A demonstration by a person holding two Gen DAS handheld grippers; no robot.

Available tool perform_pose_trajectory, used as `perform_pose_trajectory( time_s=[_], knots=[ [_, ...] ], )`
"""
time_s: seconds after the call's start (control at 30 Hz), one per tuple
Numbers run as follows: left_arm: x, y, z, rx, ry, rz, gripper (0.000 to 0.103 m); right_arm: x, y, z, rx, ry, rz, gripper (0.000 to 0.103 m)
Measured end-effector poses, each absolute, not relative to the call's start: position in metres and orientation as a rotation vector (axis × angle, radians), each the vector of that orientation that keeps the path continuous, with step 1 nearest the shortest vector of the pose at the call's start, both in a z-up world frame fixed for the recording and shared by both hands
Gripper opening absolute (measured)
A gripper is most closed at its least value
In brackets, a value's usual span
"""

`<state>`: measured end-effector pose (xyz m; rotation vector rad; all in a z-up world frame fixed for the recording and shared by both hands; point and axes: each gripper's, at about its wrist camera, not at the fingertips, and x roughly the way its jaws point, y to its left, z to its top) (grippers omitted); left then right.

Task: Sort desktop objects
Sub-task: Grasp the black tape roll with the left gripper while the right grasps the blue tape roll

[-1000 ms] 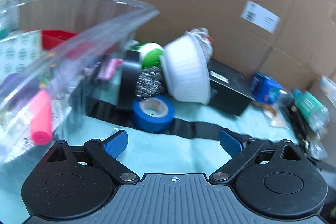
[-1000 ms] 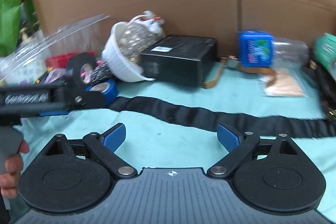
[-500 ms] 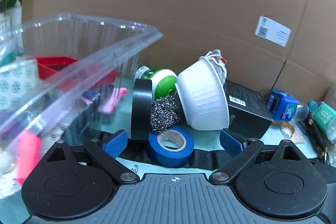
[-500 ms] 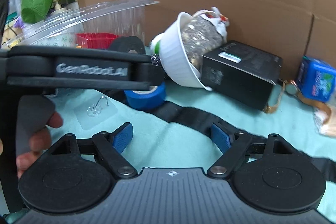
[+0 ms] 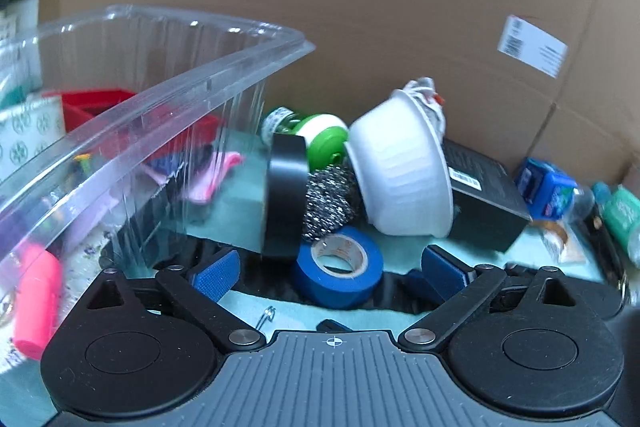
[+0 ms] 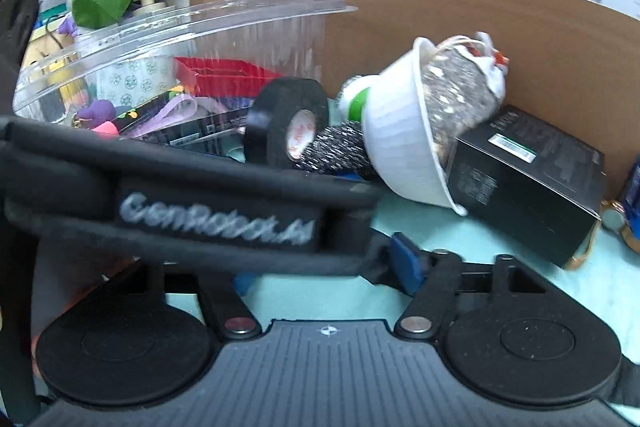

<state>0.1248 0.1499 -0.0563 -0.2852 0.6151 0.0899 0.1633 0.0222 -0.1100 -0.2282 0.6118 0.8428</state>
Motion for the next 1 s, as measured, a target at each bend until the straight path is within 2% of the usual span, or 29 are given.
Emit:
perform_pose_trajectory(
  time_s=[0.23,0.3,0.4,0.47,0.6,0.77,0.83,1.0],
  knots=[
    [0.139,0.160,-0.053,-0.277,0.619,0.064,0.102,0.183,0.028,-0.114,-0.200,0.628,0.870,0.069],
    [0.147,0.159,-0.055,-0.229,0.618,0.065,0.101,0.187,0.030,-0.114,-0.202,0.627,0.855,0.063],
    [0.153,0.163,-0.058,-0.196,0.629,0.074,0.088,0.187,0.026,-0.114,-0.190,0.627,0.856,0.063],
    [0.155,0.165,-0.060,-0.217,0.651,0.068,0.075,0.187,0.022,-0.114,-0.180,0.630,0.849,0.063],
    [0.153,0.166,-0.062,-0.222,0.664,0.092,0.062,0.183,0.013,-0.113,-0.168,0.634,0.826,0.062],
    [0.145,0.168,-0.060,-0.264,0.679,0.100,0.035,0.171,0.002,-0.111,-0.159,0.645,0.789,0.062],
    [0.139,0.164,-0.059,-0.236,0.676,0.116,0.028,0.164,-0.004,-0.110,-0.148,0.650,0.779,0.062],
    [0.115,0.154,-0.057,-0.231,0.693,0.088,0.025,0.139,-0.018,-0.107,-0.144,0.657,0.765,0.062]
  ],
)
